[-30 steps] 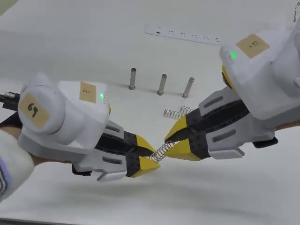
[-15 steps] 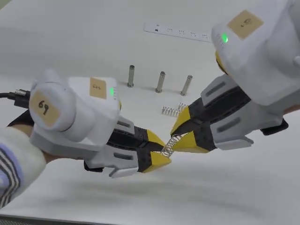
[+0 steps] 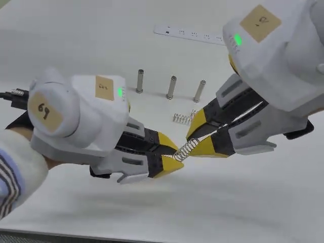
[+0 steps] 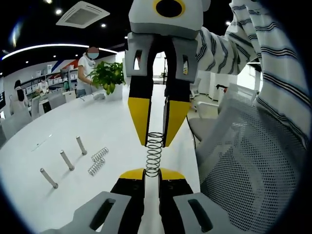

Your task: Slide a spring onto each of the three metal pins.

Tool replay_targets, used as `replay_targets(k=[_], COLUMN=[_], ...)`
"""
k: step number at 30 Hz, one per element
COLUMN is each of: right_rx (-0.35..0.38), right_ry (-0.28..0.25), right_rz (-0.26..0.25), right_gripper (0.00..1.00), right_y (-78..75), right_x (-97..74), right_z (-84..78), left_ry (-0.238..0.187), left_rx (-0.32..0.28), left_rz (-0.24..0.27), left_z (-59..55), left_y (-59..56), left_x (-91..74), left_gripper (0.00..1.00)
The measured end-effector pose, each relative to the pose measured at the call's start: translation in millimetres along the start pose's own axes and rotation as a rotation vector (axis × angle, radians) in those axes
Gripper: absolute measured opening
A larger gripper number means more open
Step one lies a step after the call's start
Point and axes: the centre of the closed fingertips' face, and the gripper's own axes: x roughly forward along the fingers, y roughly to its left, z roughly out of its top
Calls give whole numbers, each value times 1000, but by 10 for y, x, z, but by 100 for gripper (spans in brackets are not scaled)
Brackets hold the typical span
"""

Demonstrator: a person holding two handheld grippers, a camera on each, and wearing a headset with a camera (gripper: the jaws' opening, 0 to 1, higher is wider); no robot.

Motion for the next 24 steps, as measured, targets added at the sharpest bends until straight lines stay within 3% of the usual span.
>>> replay_targets(k=[12,16,24], right_rx=[-38,-44,-51], right_ry=[17,19,21], right_rz=[4,1,7], right_gripper=[8,8,8], right_y=[29,25,22], right_x=[10,14,27], right_z=[-2,0,13], left_ry=[13,-10,-5], left_rx=[18,10,20], left_rz=[26,21,26], left_z=[11,63,75], left_y=[27,19,44], left_x=[-32,-32,-39], left_gripper=[2,2,2])
